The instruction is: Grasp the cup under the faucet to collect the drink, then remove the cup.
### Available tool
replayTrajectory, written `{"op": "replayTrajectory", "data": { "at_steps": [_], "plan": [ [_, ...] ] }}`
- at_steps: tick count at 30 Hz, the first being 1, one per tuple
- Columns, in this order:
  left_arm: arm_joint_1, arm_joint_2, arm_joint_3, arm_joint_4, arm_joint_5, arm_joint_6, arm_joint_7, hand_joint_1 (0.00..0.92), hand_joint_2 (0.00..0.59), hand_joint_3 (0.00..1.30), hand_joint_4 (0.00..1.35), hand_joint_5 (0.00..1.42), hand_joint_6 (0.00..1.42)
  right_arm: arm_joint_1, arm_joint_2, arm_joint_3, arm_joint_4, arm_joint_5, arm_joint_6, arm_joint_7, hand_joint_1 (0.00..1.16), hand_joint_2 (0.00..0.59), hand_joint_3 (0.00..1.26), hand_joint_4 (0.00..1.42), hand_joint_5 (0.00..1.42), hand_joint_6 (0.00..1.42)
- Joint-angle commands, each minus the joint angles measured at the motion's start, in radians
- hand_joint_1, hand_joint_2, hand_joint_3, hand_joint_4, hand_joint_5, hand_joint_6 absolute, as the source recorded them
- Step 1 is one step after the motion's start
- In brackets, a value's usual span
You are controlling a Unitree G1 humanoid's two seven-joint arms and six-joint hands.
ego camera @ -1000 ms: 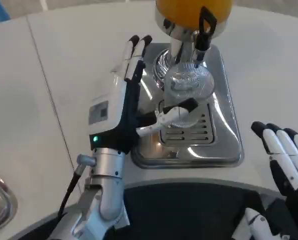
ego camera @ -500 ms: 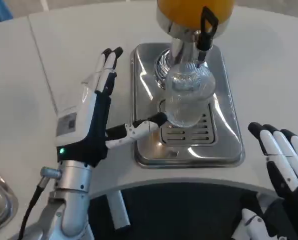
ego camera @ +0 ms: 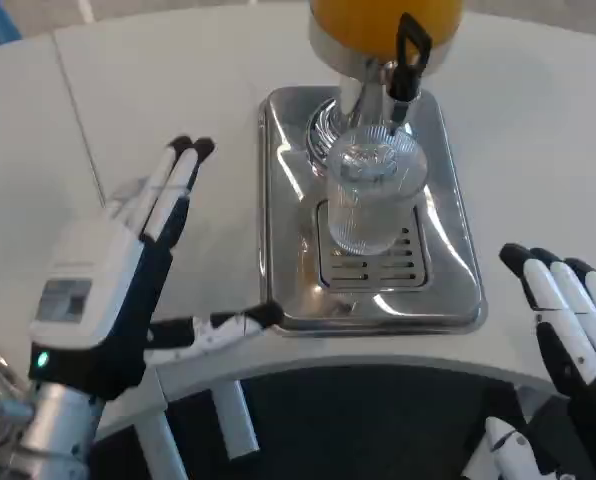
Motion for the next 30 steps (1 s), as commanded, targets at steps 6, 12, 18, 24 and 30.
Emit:
{"op": "replayTrajectory", "data": {
  "at_steps": [6,12,18,24,30],
  "plan": [
    [0.231,0.088,0.053,-0.288,0.138,-0.019,-0.088,0.346,0.084,0.02,0.00,0.15,0.16,-0.004,0.007,-0.001,-0.014,0.031,0.039,-0.010,0.12,0.577,0.00,0.00,0.00,0.00],
    [0.390,0.097,0.102,-0.504,0.190,0.022,-0.238,0.143,0.079,0.00,0.00,0.00,0.02,-0.028,0.047,-0.003,-0.014,0.092,0.091,0.001,0.12,0.577,0.00,0.00,0.00,0.00],
    [0.468,0.048,0.085,-0.614,0.285,0.122,-0.389,0.000,0.093,0.00,0.00,0.00,0.00,-0.106,0.066,0.041,-0.014,0.145,0.212,0.039,0.12,0.570,0.00,0.00,0.00,0.00],
    [0.491,0.000,0.066,-0.641,0.323,0.162,-0.449,0.000,0.096,0.00,0.00,0.00,0.00,-0.247,0.039,0.051,0.021,0.200,0.329,0.060,0.06,0.541,0.00,0.00,0.00,0.00],
    [0.492,-0.038,0.055,-0.641,0.325,0.173,-0.444,0.000,0.102,0.00,0.00,0.00,0.00,-0.356,0.000,0.042,0.043,0.264,0.403,0.064,0.00,0.538,0.00,0.00,0.00,0.00]
  ]
}}
